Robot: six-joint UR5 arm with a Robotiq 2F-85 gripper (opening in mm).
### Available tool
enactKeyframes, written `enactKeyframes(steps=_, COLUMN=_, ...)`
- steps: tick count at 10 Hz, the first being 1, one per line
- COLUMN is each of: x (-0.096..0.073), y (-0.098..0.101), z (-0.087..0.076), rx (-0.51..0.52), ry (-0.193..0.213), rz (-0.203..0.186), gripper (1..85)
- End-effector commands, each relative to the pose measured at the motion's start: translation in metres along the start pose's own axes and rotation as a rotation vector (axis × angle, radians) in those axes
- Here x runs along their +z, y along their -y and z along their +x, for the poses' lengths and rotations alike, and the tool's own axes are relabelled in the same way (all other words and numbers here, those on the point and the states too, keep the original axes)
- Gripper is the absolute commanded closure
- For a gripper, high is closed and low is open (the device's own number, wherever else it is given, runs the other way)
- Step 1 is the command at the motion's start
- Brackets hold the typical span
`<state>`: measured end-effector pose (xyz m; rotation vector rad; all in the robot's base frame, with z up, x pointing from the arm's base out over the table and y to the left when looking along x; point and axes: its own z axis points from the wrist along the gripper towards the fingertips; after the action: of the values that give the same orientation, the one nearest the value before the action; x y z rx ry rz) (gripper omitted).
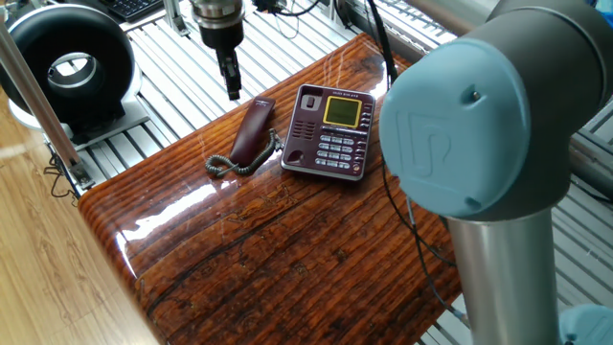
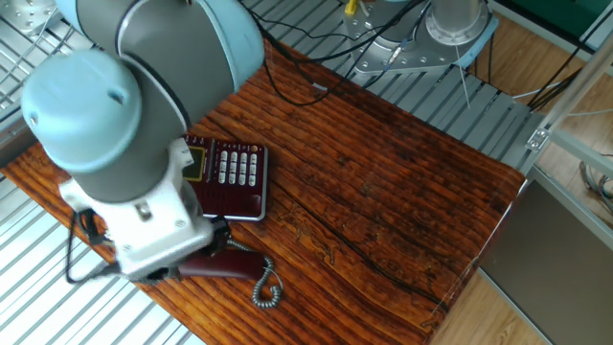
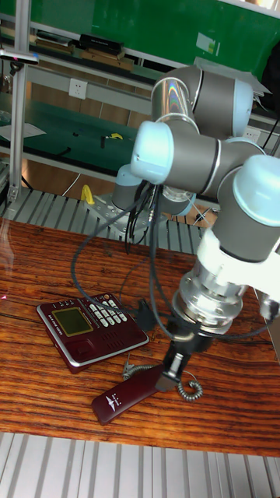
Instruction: Place the handset of the telephone on the corresponding phone cradle
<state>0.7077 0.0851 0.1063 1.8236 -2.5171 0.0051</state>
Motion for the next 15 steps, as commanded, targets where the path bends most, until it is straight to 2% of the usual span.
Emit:
enactKeyframes(steps=1, x=0.002, y=-0.009, z=-0.016, rx=-0.205, ry=0.043, rz=-0.030, gripper=35.3)
enactKeyframes(steps=2, x=0.002, y=-0.006, z=-0.012, rx=-0.289, ry=0.025, rz=-0.019, gripper=27.3)
enactKeyframes(steps=3, x=0.002, y=-0.008, z=0.002, rx=-0.353, ry=-0.026, rz=-0.033, gripper=28.7)
enactKeyframes(steps=4, x=-0.002, y=0.015, z=0.035, rx=-0.490, ry=-0.171, rz=0.018, gripper=46.7)
enactKeyframes(steps=5, x=-0.002, y=0.028, z=0.026, rx=-0.483, ry=-0.146, rz=0.079, gripper=71.3)
enactKeyframes(steps=6, x=0.001, y=0.014, z=0.008, rx=-0.439, ry=-0.063, rz=0.043, gripper=71.7)
enactKeyframes(steps=7, x=0.002, y=0.006, z=-0.009, rx=-0.455, ry=0.006, rz=0.026, gripper=55.7)
enactKeyframes(steps=8, x=0.002, y=0.003, z=-0.014, rx=-0.489, ry=0.027, rz=0.021, gripper=41.7)
enactKeyframes(steps=10, x=0.003, y=0.007, z=-0.005, rx=-0.572, ry=-0.013, rz=0.030, gripper=38.7)
enactKeyframes(steps=11, x=0.011, y=0.001, z=0.001, rx=-0.576, ry=-0.030, rz=0.043, gripper=32.3)
enactKeyframes(steps=13, x=0.028, y=-0.007, z=0.007, rx=-0.581, ry=-0.025, rz=0.071, gripper=30.7)
enactKeyframes(steps=15, x=0.030, y=-0.013, z=0.008, rx=-0.590, ry=-0.010, rz=0.064, gripper=31.7)
